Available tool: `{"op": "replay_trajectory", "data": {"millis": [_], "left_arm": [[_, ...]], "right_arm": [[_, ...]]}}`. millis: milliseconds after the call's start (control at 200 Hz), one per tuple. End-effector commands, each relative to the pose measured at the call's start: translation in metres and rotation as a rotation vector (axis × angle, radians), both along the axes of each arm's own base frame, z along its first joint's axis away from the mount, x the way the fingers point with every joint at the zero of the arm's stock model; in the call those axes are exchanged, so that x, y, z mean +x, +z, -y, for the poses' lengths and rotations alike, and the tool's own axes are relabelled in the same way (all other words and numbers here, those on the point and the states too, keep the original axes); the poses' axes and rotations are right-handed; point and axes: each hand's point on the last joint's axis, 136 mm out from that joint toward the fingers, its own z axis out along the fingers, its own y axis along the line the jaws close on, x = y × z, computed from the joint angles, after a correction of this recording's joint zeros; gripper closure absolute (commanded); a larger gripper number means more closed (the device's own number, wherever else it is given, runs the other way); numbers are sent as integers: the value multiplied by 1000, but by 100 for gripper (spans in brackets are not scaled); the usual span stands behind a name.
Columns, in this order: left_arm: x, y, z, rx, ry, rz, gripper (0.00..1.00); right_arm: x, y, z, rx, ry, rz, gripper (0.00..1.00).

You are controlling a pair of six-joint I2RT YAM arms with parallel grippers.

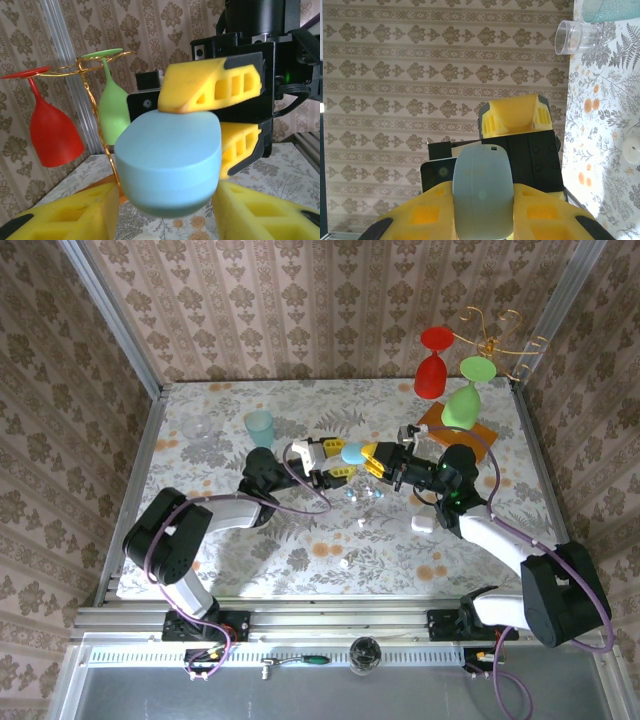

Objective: Insert wireless bluetooth earbuds into charging case

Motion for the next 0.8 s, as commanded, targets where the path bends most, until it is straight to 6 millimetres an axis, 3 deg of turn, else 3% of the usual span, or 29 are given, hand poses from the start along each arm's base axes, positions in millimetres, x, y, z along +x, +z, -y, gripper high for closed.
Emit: {"op": "replay_trajectory", "data": {"millis": [0, 795], "left_arm": [[-7, 11, 5, -24, -63, -5, 49], [-13, 13, 10, -25, -111, -41, 55]], "right_arm": [[-5, 1, -3, 15, 26, 16, 90], [-3, -13, -2, -18, 14, -13, 92]]}}
